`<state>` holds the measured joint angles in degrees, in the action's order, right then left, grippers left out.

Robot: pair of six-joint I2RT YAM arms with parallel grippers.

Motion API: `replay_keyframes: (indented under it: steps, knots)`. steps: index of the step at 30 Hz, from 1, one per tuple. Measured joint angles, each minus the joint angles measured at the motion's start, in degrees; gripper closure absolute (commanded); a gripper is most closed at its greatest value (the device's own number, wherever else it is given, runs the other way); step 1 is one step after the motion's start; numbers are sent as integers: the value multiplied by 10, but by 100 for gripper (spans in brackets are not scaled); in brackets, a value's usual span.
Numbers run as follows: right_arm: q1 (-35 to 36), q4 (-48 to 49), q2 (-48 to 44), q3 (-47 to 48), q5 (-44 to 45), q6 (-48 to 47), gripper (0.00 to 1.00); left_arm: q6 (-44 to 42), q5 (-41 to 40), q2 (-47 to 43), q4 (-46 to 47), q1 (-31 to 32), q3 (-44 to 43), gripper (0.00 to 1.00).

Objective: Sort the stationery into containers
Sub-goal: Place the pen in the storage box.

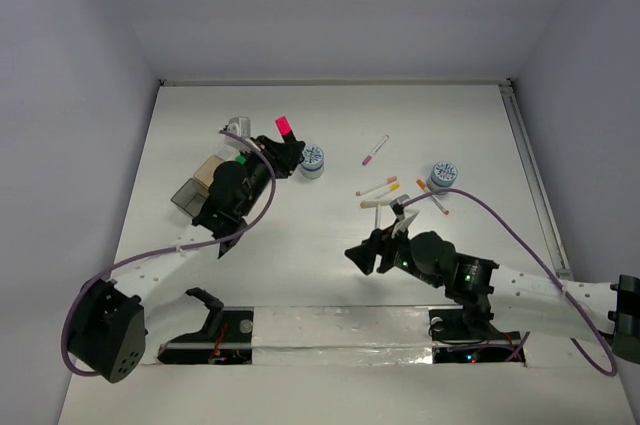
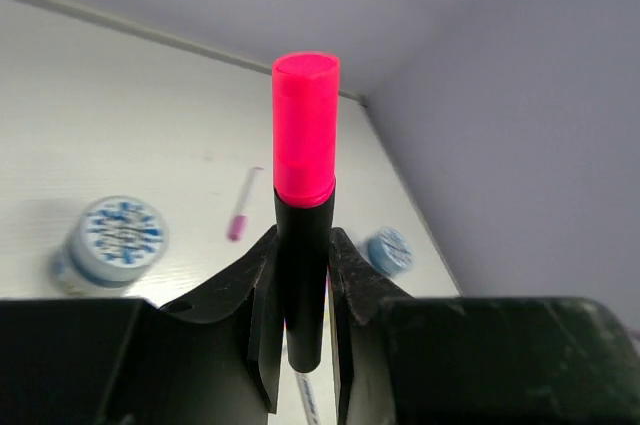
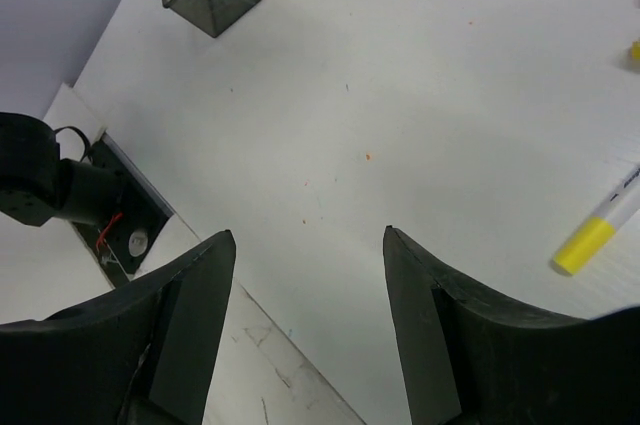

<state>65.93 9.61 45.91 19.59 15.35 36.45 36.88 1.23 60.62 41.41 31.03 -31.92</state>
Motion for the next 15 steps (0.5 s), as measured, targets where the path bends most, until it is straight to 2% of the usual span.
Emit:
replay_keyframes:
  steps: [6,15]
  knots:
    - [0,-33,-29,-13,10,7,28,29,-97,65,-80,-41,-32,100]
    - [0,-71,-78,-28,21,9,28,90,-124,139,-126,-147,-32,100]
